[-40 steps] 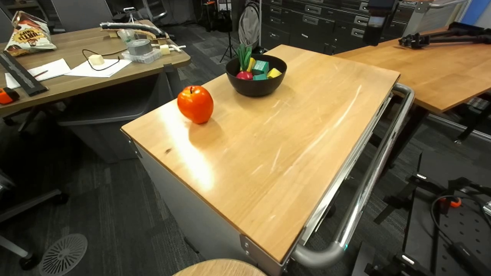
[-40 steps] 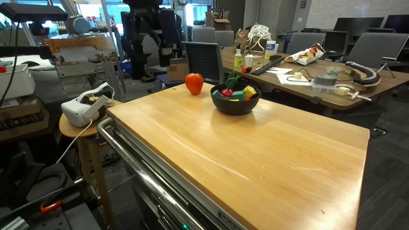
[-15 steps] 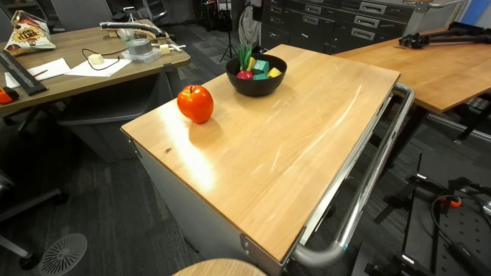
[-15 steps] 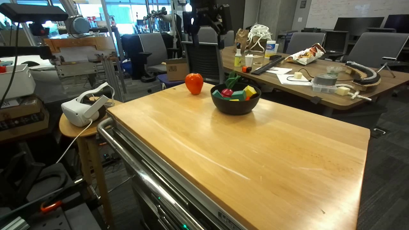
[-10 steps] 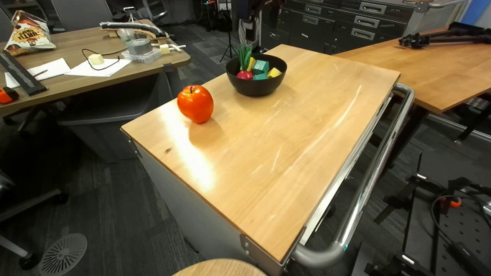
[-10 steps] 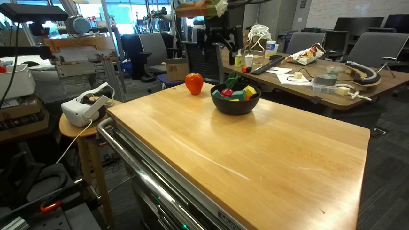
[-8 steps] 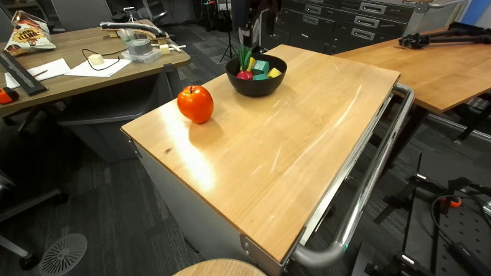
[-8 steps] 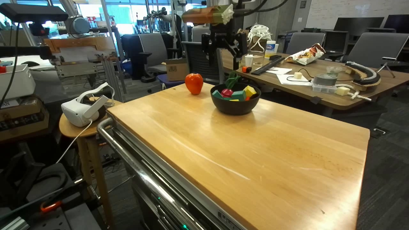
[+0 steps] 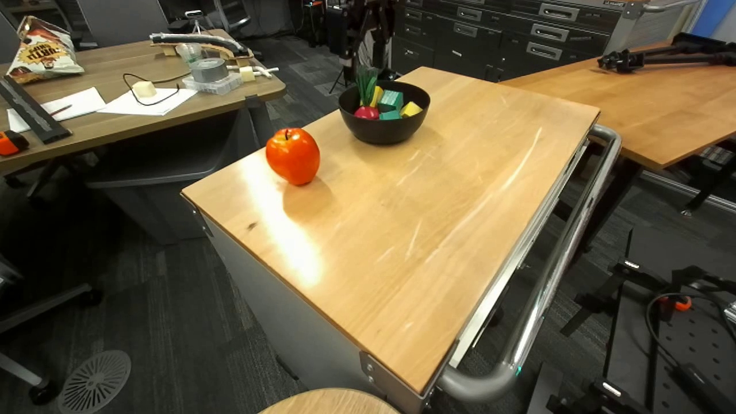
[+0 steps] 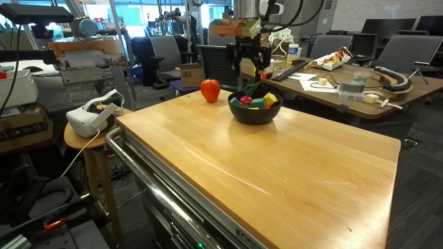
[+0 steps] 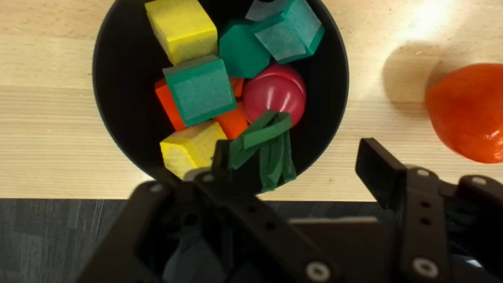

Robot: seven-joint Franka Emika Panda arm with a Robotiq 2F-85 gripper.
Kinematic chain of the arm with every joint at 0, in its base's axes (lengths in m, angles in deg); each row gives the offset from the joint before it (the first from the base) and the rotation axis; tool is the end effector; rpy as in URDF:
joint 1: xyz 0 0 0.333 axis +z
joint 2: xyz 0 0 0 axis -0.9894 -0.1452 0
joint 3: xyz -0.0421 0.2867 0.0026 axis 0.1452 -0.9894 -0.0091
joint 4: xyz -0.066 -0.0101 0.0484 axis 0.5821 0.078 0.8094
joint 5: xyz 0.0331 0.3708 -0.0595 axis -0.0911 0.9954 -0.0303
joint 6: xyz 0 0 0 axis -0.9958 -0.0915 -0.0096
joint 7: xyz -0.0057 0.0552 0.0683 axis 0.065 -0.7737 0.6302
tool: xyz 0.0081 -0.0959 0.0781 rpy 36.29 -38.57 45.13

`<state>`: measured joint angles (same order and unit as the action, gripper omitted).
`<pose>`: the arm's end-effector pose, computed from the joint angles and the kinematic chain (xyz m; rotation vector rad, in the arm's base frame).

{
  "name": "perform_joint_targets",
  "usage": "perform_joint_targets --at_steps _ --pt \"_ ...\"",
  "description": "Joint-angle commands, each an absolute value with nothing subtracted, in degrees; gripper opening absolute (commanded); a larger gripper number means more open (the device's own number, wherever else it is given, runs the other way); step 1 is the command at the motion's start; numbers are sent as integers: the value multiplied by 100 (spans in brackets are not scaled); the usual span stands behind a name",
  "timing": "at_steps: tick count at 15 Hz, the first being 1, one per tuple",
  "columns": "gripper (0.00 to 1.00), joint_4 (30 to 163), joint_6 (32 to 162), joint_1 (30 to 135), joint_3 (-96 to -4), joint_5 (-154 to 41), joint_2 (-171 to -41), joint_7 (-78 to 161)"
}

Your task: Take most of the objects from the bowl one at a time and put them on the table, then move the apple to the right, then take the block from the bowl and put it on the table

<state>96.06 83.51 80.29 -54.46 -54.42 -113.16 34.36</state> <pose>0.6571 -0.0122 0.3630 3.1242 0.0649 0.1344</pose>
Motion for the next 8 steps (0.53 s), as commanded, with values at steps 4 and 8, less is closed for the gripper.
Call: perform_joint_targets --at_steps 4,8 --pt "26 8944 8058 8013 -5454 -5363 -11823 3372" --pt "2 8846 8060 8014 -5419 -5403 -11924 3422"
